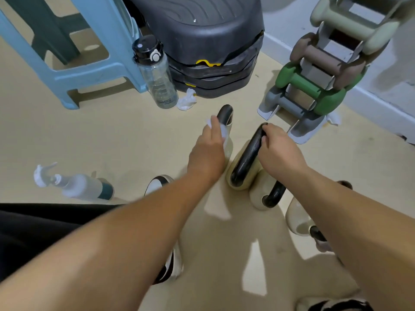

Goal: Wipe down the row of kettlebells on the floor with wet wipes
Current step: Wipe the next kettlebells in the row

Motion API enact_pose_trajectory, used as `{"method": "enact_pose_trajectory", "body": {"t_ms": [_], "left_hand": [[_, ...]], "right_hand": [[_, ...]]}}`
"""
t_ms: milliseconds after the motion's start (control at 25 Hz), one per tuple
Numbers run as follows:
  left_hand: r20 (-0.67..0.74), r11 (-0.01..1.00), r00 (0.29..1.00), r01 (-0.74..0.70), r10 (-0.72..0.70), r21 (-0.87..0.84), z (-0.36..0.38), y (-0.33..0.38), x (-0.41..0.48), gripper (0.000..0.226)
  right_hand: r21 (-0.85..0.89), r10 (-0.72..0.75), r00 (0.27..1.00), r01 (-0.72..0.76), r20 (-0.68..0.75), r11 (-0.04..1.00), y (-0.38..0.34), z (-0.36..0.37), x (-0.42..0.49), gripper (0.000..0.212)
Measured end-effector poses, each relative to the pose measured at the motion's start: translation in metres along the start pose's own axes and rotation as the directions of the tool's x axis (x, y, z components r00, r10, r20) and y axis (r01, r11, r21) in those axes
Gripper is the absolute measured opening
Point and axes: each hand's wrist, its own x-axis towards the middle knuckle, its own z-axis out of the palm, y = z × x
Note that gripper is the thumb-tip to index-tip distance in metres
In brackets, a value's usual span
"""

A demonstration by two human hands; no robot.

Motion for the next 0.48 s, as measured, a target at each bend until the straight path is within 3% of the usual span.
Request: {"method": "enact_pose_trajectory", "body": {"t_ms": [80,200,280,400,480], "left_hand": [[0.010,0.996,1.000,0.030,-0.029,-0.086,0.011,-0.009,-0.045,0.075],[0.275,0.974,0.939,0.223,-0.206,-0.033,0.016,-0.026,-0.082,0.082],[0.413,0.976,0.886,0.214,-0.210,0.038,0.016,-0.027,-0.101,0.072],[0.264,0.978,0.959,0.145,-0.101,-0.153,0.003,-0.009,-0.106,0.040],[0.157,0.969,0.986,0.090,-0.054,-0.231,-0.006,0.002,-0.095,0.039]], "right_hand": [[0.021,0.040,0.999,-0.040,-0.001,0.999,-0.003,0.003,0.000,0.016],[-0.009,0.061,0.997,-0.060,0.047,0.998,-0.009,-0.005,0.004,0.021],[-0.022,0.066,0.995,-0.064,0.081,0.998,-0.009,-0.014,0.004,0.031],[-0.011,0.073,0.993,-0.072,0.089,0.997,-0.008,-0.020,0.004,0.036],[0.047,0.076,0.993,-0.080,0.093,0.996,-0.005,-0.022,0.003,0.034]]}}
